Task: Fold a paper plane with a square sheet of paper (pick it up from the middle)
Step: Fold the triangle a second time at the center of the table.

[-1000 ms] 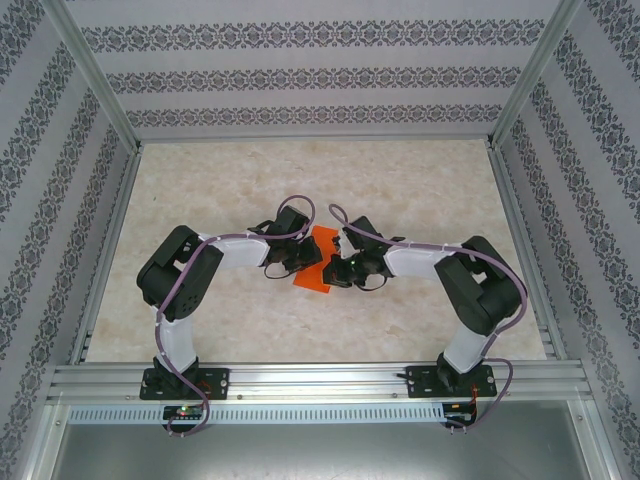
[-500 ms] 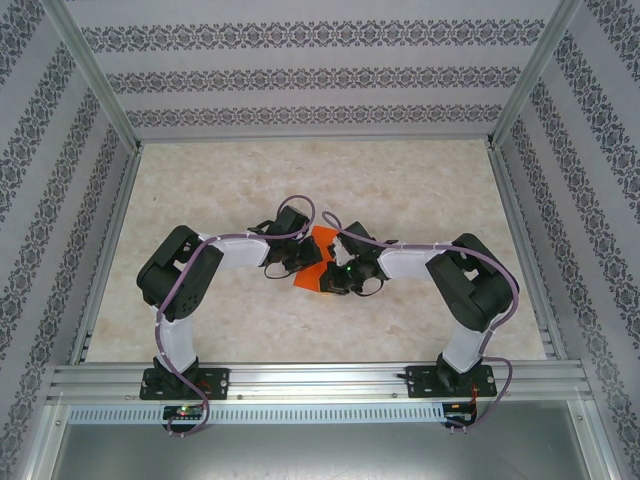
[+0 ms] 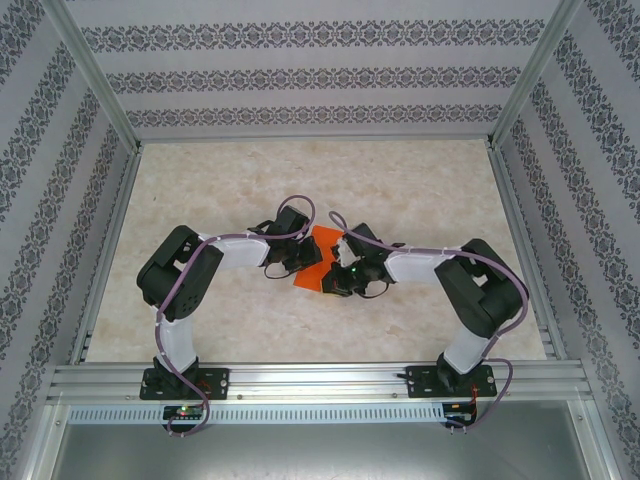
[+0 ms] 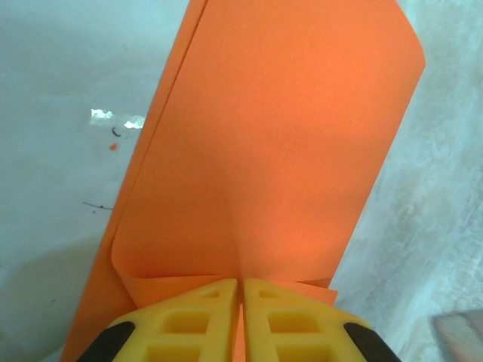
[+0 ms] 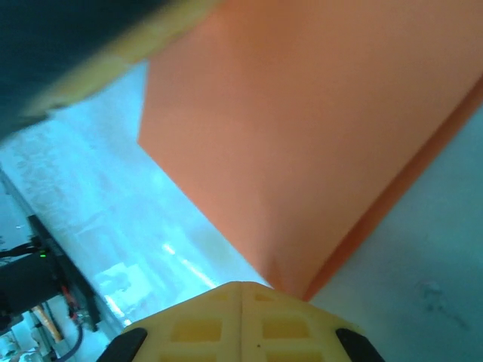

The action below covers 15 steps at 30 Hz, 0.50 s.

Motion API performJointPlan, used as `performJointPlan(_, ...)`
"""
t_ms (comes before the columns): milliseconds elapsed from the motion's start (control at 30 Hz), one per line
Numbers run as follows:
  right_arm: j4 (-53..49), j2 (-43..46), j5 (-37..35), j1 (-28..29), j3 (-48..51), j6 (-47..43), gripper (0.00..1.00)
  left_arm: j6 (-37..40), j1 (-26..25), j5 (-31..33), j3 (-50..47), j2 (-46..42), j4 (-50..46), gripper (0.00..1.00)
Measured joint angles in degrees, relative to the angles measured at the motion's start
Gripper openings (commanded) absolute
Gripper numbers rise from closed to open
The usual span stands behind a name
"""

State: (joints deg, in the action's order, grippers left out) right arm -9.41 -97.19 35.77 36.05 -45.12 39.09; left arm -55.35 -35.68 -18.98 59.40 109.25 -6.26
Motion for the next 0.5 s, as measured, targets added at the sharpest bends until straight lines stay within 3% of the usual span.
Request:
performJointPlan(200,1.0,0.9,0.4,-1.3,-3.8,0.9,0.06,0.0,0.0,0.0,0.0,0.0,0.0,0.13)
performJointPlan(500,3.5,-5.3,0.7,-1.5,-4.1,2.5,0.07,0.0,0.0,-0.1,0.0,0.0,0.0,0.13)
